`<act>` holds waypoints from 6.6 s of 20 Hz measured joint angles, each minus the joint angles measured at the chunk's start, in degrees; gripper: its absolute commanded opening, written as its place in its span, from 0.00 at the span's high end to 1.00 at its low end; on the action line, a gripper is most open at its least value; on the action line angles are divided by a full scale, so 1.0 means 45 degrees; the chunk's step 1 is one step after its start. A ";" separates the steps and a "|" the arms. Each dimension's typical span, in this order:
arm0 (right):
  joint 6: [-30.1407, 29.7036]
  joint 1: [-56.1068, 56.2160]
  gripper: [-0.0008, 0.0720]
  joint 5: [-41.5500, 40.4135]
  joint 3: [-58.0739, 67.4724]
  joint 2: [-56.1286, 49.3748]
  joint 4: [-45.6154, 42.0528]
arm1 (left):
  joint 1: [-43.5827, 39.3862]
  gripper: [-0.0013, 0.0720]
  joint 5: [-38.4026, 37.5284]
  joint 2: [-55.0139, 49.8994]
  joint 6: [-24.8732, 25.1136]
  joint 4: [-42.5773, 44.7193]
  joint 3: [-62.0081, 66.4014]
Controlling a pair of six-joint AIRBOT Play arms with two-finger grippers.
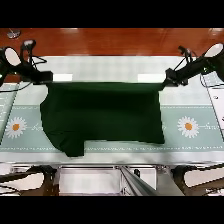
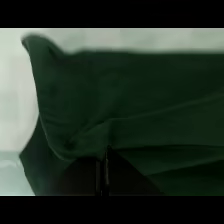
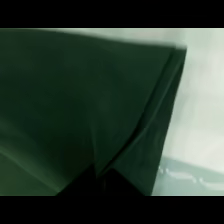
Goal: Fold the shirts.
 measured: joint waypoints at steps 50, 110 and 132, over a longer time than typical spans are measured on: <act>-0.0427 -0.4711 0.13 -0.1375 -1.3605 1.0365 0.0073 | 0.5377 0.96 -0.1953 0.4265 0.4711 -0.7995 -1.0768; 0.0257 -0.1413 0.14 -0.2370 -0.3026 -0.0709 0.1894 | 0.3963 0.02 0.1229 0.1433 0.0403 -0.4600 -0.0967; 0.0753 -0.0155 0.94 -0.0427 -0.7257 0.9986 -0.0141 | -0.6887 0.96 0.4240 -0.0272 0.2710 -0.8544 -0.2108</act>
